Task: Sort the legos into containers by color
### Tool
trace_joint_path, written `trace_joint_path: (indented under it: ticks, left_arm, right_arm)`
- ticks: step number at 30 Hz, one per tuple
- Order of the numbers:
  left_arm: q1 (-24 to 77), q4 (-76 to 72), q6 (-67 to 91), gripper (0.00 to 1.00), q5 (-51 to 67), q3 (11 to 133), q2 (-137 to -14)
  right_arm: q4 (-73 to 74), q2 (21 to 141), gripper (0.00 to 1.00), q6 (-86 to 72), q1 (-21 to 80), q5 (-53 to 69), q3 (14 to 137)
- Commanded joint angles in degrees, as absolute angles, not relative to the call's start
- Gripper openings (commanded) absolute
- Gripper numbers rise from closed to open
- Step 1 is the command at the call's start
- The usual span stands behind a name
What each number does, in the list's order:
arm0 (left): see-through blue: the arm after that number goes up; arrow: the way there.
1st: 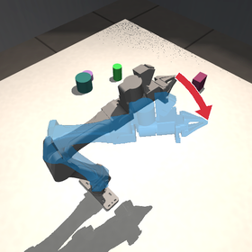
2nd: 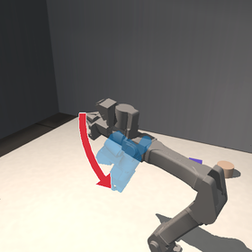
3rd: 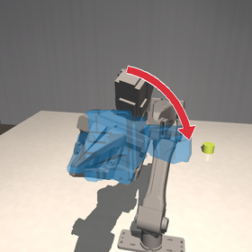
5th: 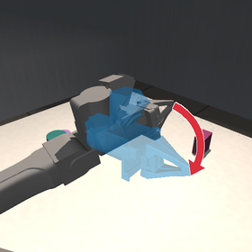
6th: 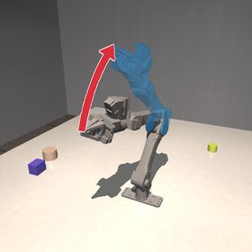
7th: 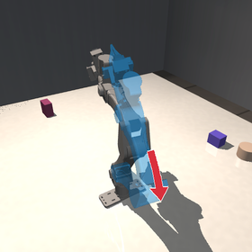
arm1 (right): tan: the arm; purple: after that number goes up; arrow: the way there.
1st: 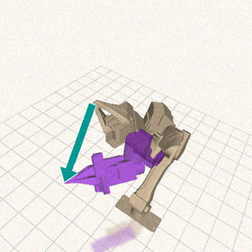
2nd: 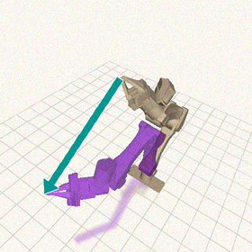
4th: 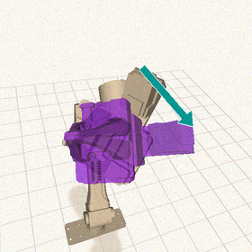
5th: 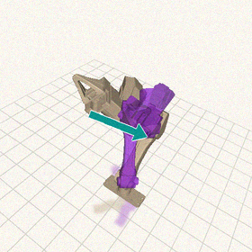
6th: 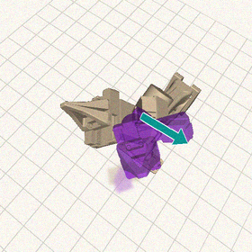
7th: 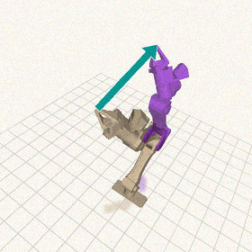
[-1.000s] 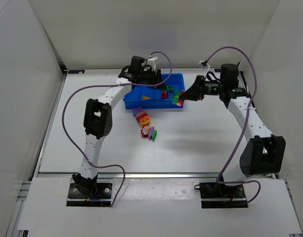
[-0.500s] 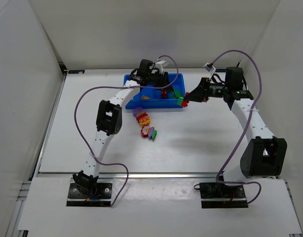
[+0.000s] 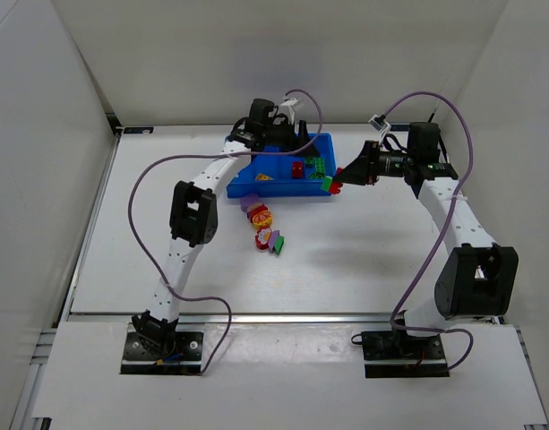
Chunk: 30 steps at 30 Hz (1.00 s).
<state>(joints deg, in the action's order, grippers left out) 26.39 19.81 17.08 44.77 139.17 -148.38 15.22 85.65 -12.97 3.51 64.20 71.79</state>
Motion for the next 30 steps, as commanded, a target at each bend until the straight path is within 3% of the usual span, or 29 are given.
trace_joint_path:
  ticks: [1, 4, 9, 12, 16, 30]
  left_arm:
    - [24.62, 16.08, 20.65, 0.72, 48.42, 136.51, -134.05]
    - [21.81, 11.01, 29.13, 0.69, 54.73, 127.76, -127.46]
    - [18.63, -17.23, 48.13, 0.7, 70.47, 108.13, -116.57]
    - [19.51, -20.56, 52.03, 0.7, 76.19, 100.92, -113.38]
    - [20.74, -21.0, 51.86, 0.71, 79.01, 97.92, -111.8]
    - [21.71, -21.88, 50.63, 0.71, 78.31, 98.35, -113.47]
  right_arm:
    - [13.45, 85.95, 0.09, -11.78, 3.6, 64.69, 73.83]
    - [11.44, 86.83, 0.09, -13.88, 3.52, 64.69, 74.09]
    - [3.09, 89.11, 0.09, -22.21, 3.6, 67.32, 74.7]
    - [-3.76, 91.49, 0.09, -29.42, 3.78, 69.42, 75.85]
    - [-11.24, 93.6, 0.09, -34.89, 5.53, 71.45, 77.77]
    - [-11.51, 95.89, 0.09, -34.54, 12.56, 72.6, 82.53]
